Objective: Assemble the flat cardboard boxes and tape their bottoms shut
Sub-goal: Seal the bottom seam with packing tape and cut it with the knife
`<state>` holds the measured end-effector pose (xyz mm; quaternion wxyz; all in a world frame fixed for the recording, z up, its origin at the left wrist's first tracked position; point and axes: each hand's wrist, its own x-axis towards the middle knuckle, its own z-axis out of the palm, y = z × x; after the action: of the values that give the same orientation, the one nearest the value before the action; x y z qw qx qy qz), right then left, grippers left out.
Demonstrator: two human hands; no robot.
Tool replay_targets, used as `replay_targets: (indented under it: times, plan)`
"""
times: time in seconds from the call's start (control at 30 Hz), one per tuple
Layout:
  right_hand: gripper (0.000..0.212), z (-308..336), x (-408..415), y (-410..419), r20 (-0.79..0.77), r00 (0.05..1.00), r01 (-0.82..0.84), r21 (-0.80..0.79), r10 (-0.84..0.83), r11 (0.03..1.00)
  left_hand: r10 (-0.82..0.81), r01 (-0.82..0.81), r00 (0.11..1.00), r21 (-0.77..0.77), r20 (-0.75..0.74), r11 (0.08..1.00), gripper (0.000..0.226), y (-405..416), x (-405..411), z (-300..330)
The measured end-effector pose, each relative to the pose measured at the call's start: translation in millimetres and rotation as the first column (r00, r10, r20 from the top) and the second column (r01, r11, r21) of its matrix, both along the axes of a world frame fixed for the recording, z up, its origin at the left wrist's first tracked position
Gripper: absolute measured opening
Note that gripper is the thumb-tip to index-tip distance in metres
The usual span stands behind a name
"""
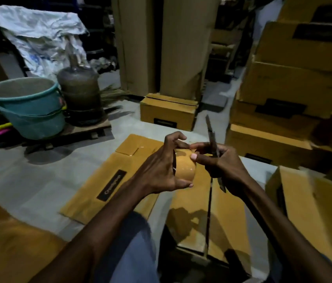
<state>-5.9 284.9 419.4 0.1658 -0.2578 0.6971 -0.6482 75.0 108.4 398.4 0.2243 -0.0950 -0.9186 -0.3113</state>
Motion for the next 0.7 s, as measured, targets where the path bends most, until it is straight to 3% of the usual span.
replay_targets:
  times: [0.3,0.4,0.5,0.6,0.7]
  plan:
    - [0.004,-70.9,-42.0,37.6,-0.085,0.976,0.211,0.108,-0.202,0.971,-0.042,0.041,0.999,0.058,0.013,0.997,0.099,48.2,-60.6,-87.8]
    - [0.009,-84.2,-50.6,41.9,0.118,0.953,0.274,0.046,-0.278,0.961,-0.057,0.056,0.998,0.053,0.012,0.997,0.098,51.7,-74.7,-98.4]
    - [0.029,-86.2,-54.9,40.0,0.391,0.890,0.248,0.018,-0.235,0.969,-0.084,0.086,0.996,0.066,-0.040,0.994,0.102,52.8,-86.6,-103.4]
    - [0.019,-90.6,-55.0,34.3,0.484,0.861,0.179,0.003,-0.158,0.984,-0.071,0.074,0.996,0.051,-0.056,0.996,0.106,56.2,-96.1,-109.6]
    - [0.011,-89.9,-60.4,37.6,0.525,0.834,0.229,-0.048,-0.170,0.972,0.062,-0.080,0.994,0.219,0.085,0.973,0.111,56.0,-100.7,-102.1]
